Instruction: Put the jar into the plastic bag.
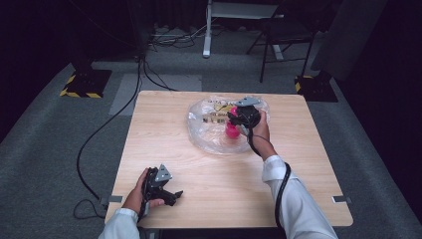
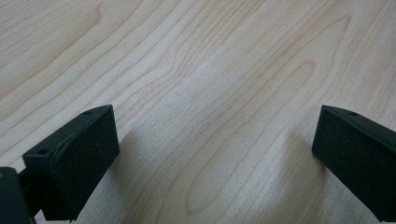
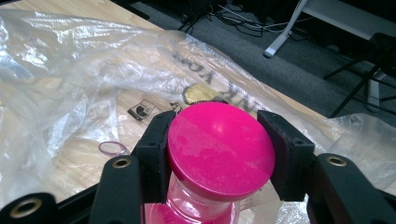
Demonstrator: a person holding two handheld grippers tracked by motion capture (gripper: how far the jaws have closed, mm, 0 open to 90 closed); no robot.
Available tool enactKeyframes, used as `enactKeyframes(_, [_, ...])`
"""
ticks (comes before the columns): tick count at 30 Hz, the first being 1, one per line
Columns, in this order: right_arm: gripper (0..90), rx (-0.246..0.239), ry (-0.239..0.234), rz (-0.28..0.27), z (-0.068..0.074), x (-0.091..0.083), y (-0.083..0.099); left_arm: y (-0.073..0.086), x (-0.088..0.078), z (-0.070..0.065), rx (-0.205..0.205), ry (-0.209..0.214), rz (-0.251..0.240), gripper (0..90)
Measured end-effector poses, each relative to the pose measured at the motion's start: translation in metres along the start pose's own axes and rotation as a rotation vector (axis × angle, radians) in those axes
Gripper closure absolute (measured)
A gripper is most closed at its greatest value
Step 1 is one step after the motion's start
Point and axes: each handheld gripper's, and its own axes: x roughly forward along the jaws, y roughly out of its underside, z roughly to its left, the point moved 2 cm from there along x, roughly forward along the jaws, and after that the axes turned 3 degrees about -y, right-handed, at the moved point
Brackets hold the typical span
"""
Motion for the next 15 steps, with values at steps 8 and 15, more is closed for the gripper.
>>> enactKeyframes(8, [48.4,0.003,-0.006,0.005,0.004,0.007,0.011,0.0,0.0,0.0,0.0,0.0,0.001,0.3])
enactKeyframes(15, [48.4,0.018,-0.01,0.014,0.003,0.011,0.019,0.0,0.0,0.0,0.0,0.0,0.0,0.3])
